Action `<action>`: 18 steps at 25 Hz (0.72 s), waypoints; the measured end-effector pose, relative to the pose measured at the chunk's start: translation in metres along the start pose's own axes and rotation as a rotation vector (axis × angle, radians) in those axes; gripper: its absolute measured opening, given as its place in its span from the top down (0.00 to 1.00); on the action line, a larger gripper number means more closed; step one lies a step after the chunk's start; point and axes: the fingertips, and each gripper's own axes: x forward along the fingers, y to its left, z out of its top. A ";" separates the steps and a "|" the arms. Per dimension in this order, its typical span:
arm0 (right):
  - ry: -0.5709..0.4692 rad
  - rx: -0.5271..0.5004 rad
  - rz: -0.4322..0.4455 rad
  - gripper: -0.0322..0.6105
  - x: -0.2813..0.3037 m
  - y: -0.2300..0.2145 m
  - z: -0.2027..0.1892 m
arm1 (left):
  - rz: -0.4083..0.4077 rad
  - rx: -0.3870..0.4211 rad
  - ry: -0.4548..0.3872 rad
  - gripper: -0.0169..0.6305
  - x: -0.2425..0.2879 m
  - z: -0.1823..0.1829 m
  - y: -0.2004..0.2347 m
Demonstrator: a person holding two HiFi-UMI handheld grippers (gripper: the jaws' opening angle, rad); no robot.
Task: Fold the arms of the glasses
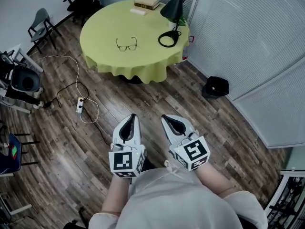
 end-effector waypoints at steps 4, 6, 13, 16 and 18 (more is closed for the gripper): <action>-0.003 0.001 -0.020 0.95 0.063 -0.001 0.022 | 0.001 -0.019 -0.005 0.96 0.031 0.015 0.063; -0.008 0.010 -0.029 0.95 0.089 0.000 0.032 | 0.003 -0.036 -0.006 0.96 0.041 0.021 0.092; 0.008 0.021 -0.066 0.95 0.159 -0.015 0.049 | 0.007 -0.084 -0.007 0.96 0.082 0.028 0.155; 0.011 0.031 -0.078 0.95 0.185 -0.033 0.052 | 0.006 -0.084 0.002 0.96 0.105 0.028 0.170; 0.010 0.036 -0.073 0.95 0.204 -0.046 0.053 | 0.016 -0.079 0.006 0.96 0.124 0.028 0.180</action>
